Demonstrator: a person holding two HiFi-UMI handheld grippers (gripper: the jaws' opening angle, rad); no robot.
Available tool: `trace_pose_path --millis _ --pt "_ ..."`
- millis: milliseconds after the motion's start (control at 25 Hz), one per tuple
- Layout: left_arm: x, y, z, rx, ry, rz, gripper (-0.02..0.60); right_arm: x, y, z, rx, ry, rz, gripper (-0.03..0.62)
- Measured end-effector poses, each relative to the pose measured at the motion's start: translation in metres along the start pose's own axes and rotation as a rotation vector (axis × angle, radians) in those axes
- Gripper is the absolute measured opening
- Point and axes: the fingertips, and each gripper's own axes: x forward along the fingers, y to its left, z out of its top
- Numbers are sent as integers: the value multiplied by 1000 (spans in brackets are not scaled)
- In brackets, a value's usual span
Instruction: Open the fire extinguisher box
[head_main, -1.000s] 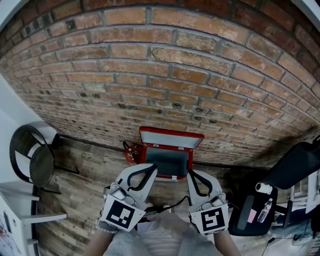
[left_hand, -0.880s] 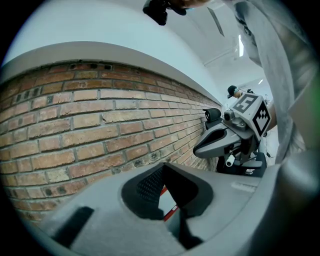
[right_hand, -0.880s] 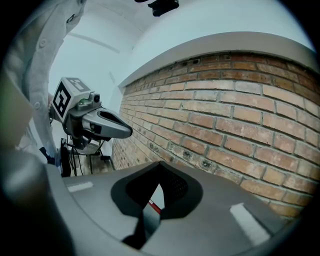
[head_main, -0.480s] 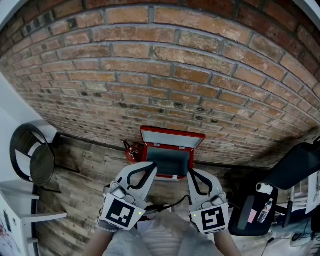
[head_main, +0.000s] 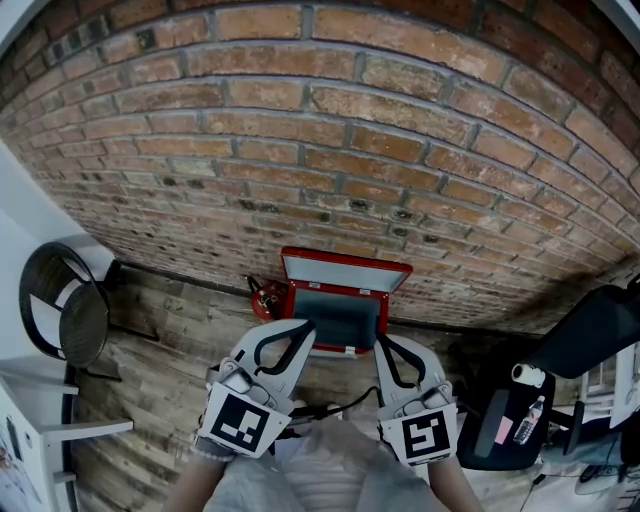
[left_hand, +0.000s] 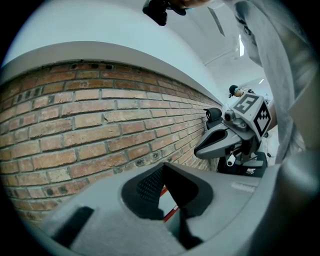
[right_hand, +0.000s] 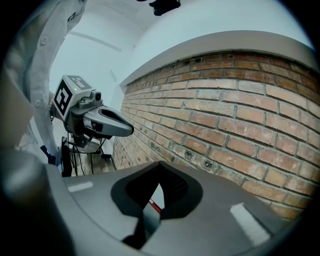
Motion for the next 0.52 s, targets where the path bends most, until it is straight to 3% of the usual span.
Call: trace_pose_path --millis 520 --pt "-1 3 -2 -1 7 13 -2 1 4 -7 -20 20 9 5"
